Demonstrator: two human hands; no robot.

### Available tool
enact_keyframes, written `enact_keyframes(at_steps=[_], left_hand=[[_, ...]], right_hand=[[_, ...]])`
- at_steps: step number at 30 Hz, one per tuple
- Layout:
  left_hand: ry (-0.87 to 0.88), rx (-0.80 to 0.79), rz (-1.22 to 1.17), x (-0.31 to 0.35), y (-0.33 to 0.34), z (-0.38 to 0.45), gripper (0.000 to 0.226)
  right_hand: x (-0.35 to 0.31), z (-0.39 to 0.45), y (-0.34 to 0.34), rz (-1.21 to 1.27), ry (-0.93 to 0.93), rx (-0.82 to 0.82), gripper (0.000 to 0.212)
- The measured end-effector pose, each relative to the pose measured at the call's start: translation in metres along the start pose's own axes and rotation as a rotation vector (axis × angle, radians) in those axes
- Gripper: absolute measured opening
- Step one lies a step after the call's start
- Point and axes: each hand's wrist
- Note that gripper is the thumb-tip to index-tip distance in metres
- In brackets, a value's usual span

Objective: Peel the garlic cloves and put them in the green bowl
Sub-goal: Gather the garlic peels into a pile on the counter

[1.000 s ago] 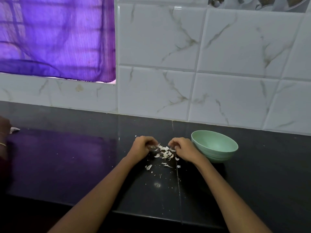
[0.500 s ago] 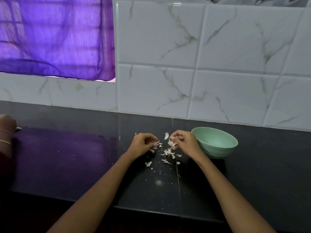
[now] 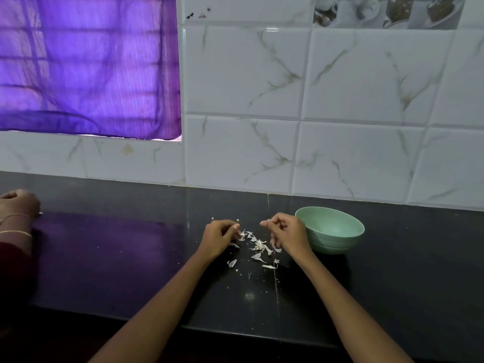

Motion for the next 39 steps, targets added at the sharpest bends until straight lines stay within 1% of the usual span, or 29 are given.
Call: enact_keyframes(at_steps=[2, 4, 5, 7, 8, 9, 10, 12, 13, 14, 15, 17, 18, 19, 20, 21, 23, 25, 26, 28, 29, 30, 32, 34, 37, 39], left_hand=[[0.015, 0.058, 0.079, 0.000, -0.002, 0.001, 0.030], [0.016, 0.113, 0.105, -0.001, -0.004, 0.004, 0.034], [0.020, 0.125, 0.105, -0.002, -0.004, 0.006, 0.031], [0.013, 0.115, 0.056, -0.002, -0.003, 0.010, 0.018], [-0.002, 0.097, 0.005, -0.003, -0.002, 0.011, 0.009], [-0.016, 0.087, -0.040, -0.004, -0.002, 0.013, 0.005], [-0.024, 0.097, -0.072, -0.007, -0.003, 0.016, 0.009], [-0.053, 0.160, -0.088, -0.014, -0.004, 0.022, 0.018], [-0.078, 0.199, -0.042, -0.017, -0.004, 0.026, 0.021], [-0.133, 0.230, 0.062, -0.020, -0.004, 0.031, 0.025], [-0.222, 0.236, 0.224, -0.023, -0.003, 0.035, 0.029], [-0.391, 0.136, 0.544, -0.026, 0.001, 0.044, 0.043], [-0.418, 0.077, 0.640, -0.028, 0.002, 0.050, 0.052], [-0.407, 0.023, 0.676, -0.029, 0.004, 0.055, 0.057], [-0.369, -0.020, 0.661, -0.030, 0.005, 0.060, 0.056], [-0.318, -0.052, 0.611, -0.030, 0.007, 0.065, 0.053], [-0.212, -0.096, 0.469, -0.030, 0.006, 0.069, 0.042], [-0.124, -0.169, 0.284, -0.027, 0.005, 0.069, 0.032], [-0.100, -0.231, 0.160, -0.026, 0.005, 0.068, 0.028], [-0.114, -0.334, -0.084, -0.018, 0.009, 0.061, 0.025], [-0.112, -0.327, -0.141, -0.014, 0.011, 0.059, 0.025], [-0.093, -0.271, -0.151, -0.011, 0.013, 0.058, 0.026], [-0.037, -0.101, -0.057, -0.011, 0.015, 0.059, 0.030], [-0.018, -0.006, 0.002, -0.014, 0.015, 0.061, 0.036], [0.003, 0.071, 0.077, -0.014, 0.012, 0.061, 0.045], [0.028, 0.068, 0.063, -0.008, 0.012, 0.057, 0.044]], right_hand=[[-0.001, 0.000, -0.001, -0.096, -0.005, -0.027, 0.029], [0.001, 0.001, 0.000, -0.166, -0.007, -0.115, 0.022], [0.003, 0.002, 0.000, -0.233, -0.021, -0.177, 0.018], [0.005, 0.004, -0.001, -0.400, -0.072, -0.273, 0.022], [0.004, 0.005, -0.002, -0.444, -0.089, -0.282, 0.025], [0.002, 0.006, -0.004, -0.441, -0.102, -0.266, 0.027], [0.001, 0.007, -0.006, -0.412, -0.114, -0.237, 0.026], [0.000, 0.010, -0.007, -0.311, -0.117, -0.187, 0.015], [-0.001, 0.010, -0.007, -0.277, -0.111, -0.184, 0.011], [-0.001, 0.010, -0.007, -0.270, -0.112, -0.185, 0.011], [0.000, 0.009, -0.006, -0.284, -0.115, -0.189, 0.013], [0.003, 0.006, -0.006, -0.314, -0.115, -0.204, 0.010], [0.005, 0.006, -0.004, -0.315, -0.100, -0.220, 0.022], [0.009, 0.006, -0.003, -0.316, -0.065, -0.245, 0.033], [0.013, 0.005, -0.002, -0.327, -0.034, -0.265, 0.040], [0.016, 0.006, -0.001, -0.335, -0.015, -0.273, 0.042], [0.021, 0.008, 0.004, -0.341, 0.001, -0.240, 0.040], [0.024, 0.010, 0.007, -0.373, 0.059, -0.200, 0.041], [0.026, 0.012, 0.008, -0.397, 0.121, -0.191, 0.042], [0.029, 0.014, 0.008, -0.469, 0.233, -0.235, 0.039], [0.029, 0.014, 0.008, -0.486, 0.243, -0.262, 0.038], [0.027, 0.014, 0.007, -0.461, 0.231, -0.261, 0.037], [0.024, 0.013, 0.009, -0.285, 0.188, -0.188, 0.032], [0.020, 0.012, 0.009, -0.130, 0.138, -0.140, 0.023], [0.020, 0.013, 0.006, -0.135, 0.055, -0.139, 0.035], [0.019, 0.014, 0.005, -0.130, -0.002, -0.133, 0.044]])
Point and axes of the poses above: each hand's wrist, its own z-axis towards the middle knuckle, its own y-axis out of the palm, x = y × z, and after that the axes turned 4 degrees about -y, right-handed
